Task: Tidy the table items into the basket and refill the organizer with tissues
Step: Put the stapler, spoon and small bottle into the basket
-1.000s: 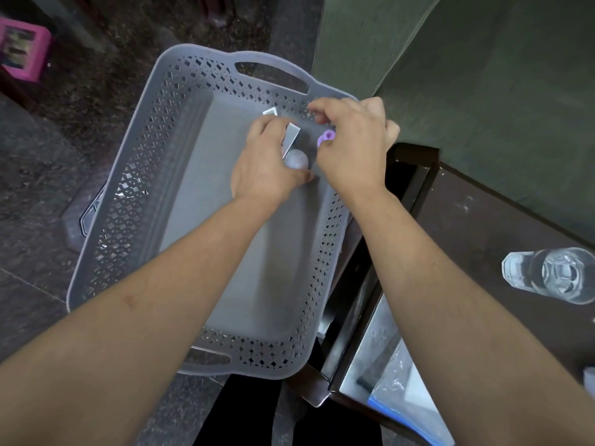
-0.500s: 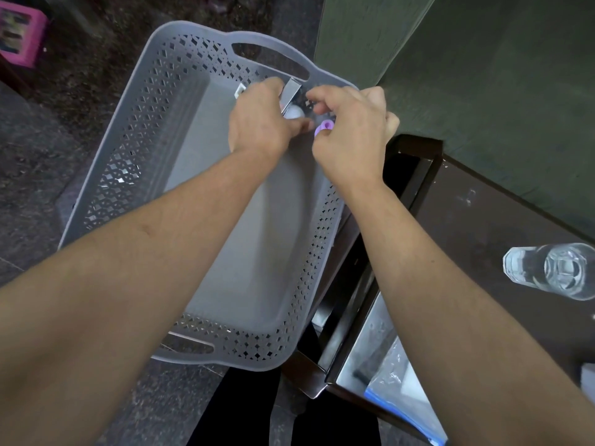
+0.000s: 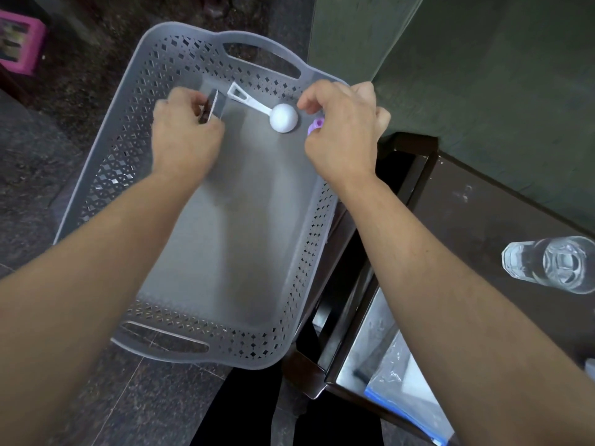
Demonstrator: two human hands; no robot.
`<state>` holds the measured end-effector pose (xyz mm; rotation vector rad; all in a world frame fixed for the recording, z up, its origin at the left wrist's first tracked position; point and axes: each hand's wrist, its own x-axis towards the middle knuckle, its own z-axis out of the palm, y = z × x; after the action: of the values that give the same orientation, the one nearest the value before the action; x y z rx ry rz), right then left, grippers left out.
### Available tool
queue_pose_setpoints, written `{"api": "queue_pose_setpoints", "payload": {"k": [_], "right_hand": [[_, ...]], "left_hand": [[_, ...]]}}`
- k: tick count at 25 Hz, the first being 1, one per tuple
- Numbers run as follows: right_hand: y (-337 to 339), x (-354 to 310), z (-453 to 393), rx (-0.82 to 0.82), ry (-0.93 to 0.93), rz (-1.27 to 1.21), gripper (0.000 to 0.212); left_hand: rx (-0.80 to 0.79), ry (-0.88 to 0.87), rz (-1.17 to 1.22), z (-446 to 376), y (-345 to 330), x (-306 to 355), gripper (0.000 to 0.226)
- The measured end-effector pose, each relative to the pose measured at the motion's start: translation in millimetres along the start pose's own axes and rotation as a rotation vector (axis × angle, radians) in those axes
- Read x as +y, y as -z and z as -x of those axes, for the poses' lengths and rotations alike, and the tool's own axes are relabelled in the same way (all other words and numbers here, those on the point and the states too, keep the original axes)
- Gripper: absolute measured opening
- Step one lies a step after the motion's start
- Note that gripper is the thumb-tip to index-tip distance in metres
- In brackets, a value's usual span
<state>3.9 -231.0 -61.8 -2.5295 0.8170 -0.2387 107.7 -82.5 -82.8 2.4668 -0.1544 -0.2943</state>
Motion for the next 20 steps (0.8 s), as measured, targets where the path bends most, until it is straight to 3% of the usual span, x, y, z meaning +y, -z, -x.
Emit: {"api": "queue_pose_setpoints", "payload": {"k": [6,12,16,20], "right_hand": [[-3,2,-1,0.018,0.006,0.002,0.044],[-2,2,0,0.021,0.011,0.008,0.043],[-1,1,2,0.048,0.005,-0.084,0.039],[5,12,15,0.247,-0.099,-0.393,0.027]], "left_hand": [[0.072,-0.194,-0.297,-22,15,-15,0.019],[0.067,-0.327,-0.496,-21,15,-9,0.024],[0.085,-0.308,-0.409,5,20,-1,0.037],[0.136,-0.336,-0.218,73,27,19,0.036]]}}
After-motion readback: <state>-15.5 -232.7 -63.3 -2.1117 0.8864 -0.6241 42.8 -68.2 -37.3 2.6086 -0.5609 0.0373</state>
